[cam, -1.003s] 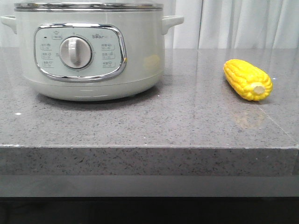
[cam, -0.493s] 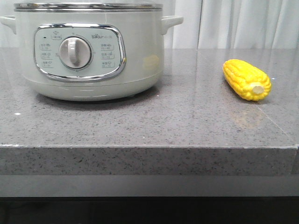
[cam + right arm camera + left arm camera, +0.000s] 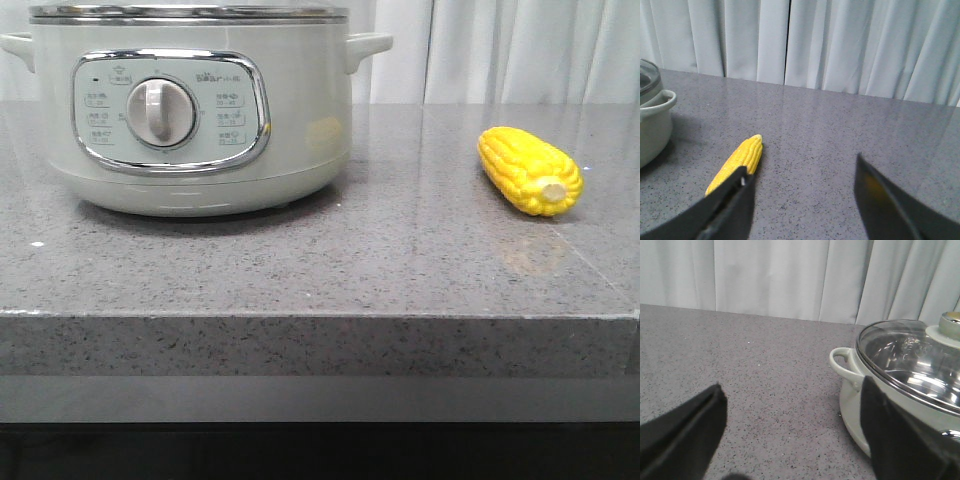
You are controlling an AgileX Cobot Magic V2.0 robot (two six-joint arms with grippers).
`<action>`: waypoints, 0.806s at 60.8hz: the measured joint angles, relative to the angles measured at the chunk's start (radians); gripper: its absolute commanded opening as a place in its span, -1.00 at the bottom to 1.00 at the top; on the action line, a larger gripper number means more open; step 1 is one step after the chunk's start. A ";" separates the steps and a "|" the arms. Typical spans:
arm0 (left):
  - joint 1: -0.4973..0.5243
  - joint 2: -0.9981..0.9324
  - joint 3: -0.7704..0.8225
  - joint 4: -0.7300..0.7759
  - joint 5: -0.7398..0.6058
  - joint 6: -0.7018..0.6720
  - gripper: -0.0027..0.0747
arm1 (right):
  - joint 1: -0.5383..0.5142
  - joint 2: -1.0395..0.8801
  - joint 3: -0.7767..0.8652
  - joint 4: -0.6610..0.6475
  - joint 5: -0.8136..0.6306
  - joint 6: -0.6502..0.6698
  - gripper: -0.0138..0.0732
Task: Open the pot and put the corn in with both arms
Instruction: 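Grasp the glass lid knob with the left gripper and lift it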
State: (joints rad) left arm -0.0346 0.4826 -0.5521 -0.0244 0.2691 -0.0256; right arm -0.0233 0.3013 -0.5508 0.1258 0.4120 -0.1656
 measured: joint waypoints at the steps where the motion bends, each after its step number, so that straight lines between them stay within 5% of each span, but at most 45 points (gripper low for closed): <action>1: 0.000 0.002 0.000 -0.002 -0.002 0.000 0.67 | 0.000 0.000 0.000 0.000 0.000 0.000 0.67; 16: -0.034 0.112 -0.104 -0.018 0.103 0.005 0.59 | 0.000 0.000 0.000 0.000 0.019 0.000 0.65; 49: -0.366 0.710 -0.714 -0.064 0.365 0.069 0.59 | 0.000 0.000 0.000 -0.002 0.055 0.000 0.65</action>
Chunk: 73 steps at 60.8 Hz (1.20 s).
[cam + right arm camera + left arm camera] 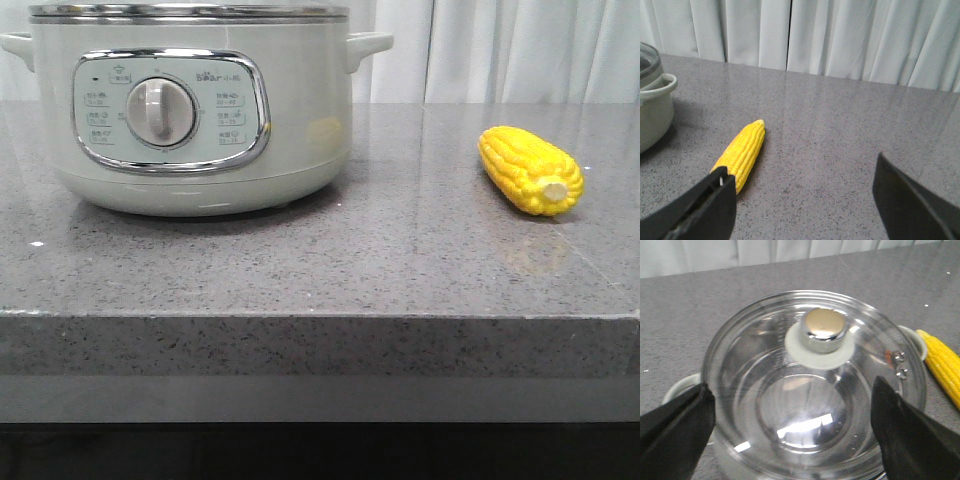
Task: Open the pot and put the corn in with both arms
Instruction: 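Grasp the glass lid knob with the left gripper and lift it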
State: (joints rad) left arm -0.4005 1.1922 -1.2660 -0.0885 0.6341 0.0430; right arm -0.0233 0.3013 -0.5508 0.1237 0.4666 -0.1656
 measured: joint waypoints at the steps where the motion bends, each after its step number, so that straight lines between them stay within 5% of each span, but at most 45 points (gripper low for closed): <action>1: -0.007 0.022 -0.022 -0.008 0.009 0.000 0.59 | 0.000 0.000 0.000 0.000 0.002 0.000 0.65; 19: -0.029 0.328 -0.329 -0.060 0.136 0.000 0.59 | 0.000 0.002 0.000 0.000 0.006 0.000 0.65; 36: -0.029 0.460 -0.429 -0.060 0.160 0.000 0.57 | 0.000 0.002 0.000 0.000 0.007 0.000 0.65; 58: -0.029 0.473 -0.431 -0.053 0.164 0.007 -0.24 | 0.000 0.002 0.000 0.000 0.007 0.000 0.65; 73: -0.029 0.476 -0.444 -0.053 0.179 0.008 -0.39 | 0.000 0.002 0.000 -0.002 0.005 0.000 0.65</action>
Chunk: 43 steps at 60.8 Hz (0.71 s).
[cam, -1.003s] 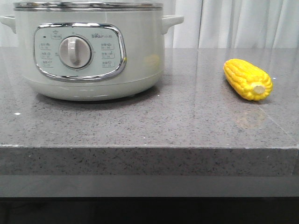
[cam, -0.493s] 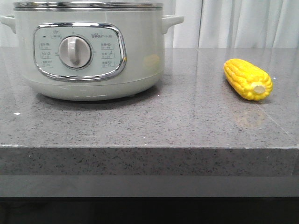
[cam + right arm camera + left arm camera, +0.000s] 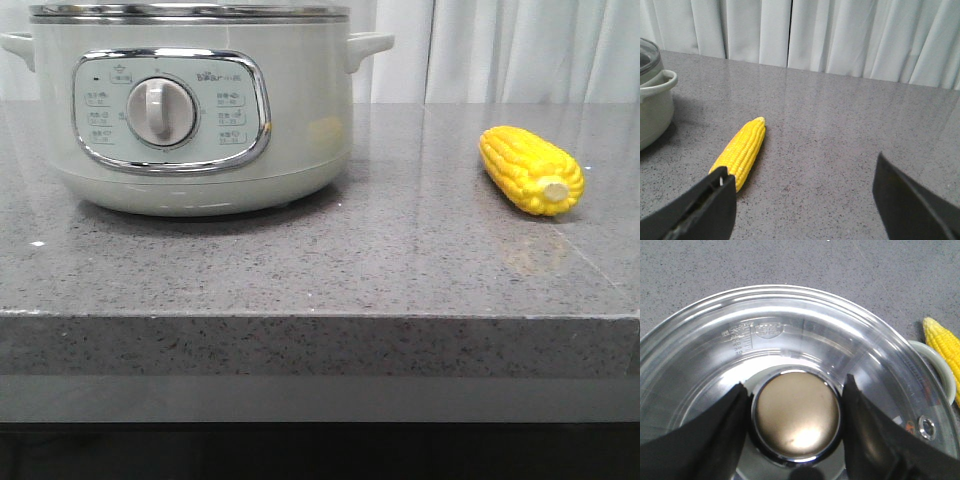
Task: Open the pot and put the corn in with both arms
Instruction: 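Grasp the glass lid knob with the left gripper and lift it, then lower the right gripper around the yellow corn cob and close it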
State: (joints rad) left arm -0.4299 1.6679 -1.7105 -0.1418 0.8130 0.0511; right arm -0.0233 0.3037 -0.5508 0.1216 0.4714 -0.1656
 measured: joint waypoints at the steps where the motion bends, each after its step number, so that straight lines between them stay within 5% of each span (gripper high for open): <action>1: 0.000 0.000 -0.003 0.001 0.002 0.002 -0.39 | 0.000 0.000 0.000 0.000 0.000 0.000 0.65; 28: -0.002 -0.085 -0.147 0.009 0.148 0.018 -0.39 | 0.000 0.000 0.000 0.000 0.000 0.000 0.65; 43: -0.069 -0.281 0.028 0.017 0.152 0.042 -0.39 | 0.000 0.000 0.000 0.000 0.000 0.000 0.65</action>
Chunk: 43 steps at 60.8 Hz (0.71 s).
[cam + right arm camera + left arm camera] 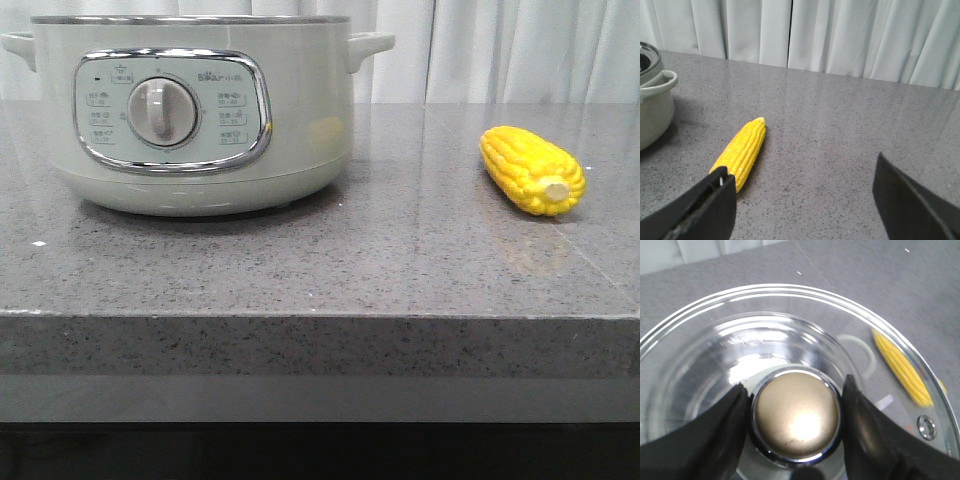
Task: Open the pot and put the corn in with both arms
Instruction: 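Lower the right gripper around the yellow corn cob and close it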
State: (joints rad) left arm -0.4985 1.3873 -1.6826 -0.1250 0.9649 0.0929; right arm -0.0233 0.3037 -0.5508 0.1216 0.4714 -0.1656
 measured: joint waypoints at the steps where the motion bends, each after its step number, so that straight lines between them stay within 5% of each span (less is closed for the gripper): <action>1: -0.007 -0.014 0.016 0.000 0.000 0.000 -0.39 | 0.000 0.000 0.000 0.000 0.000 0.000 0.65; 21: -0.156 -0.344 0.417 -0.020 -0.053 0.002 -0.39 | 0.000 0.000 0.000 0.000 -0.001 0.000 0.65; 43: -0.176 -0.644 0.753 -0.056 -0.065 0.002 -0.45 | 0.000 0.042 0.000 0.000 -0.001 0.000 0.65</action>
State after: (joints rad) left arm -0.6744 0.7430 -0.9295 -0.1809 0.9002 0.0947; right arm -0.0233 0.3454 -0.5508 0.1216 0.4700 -0.1656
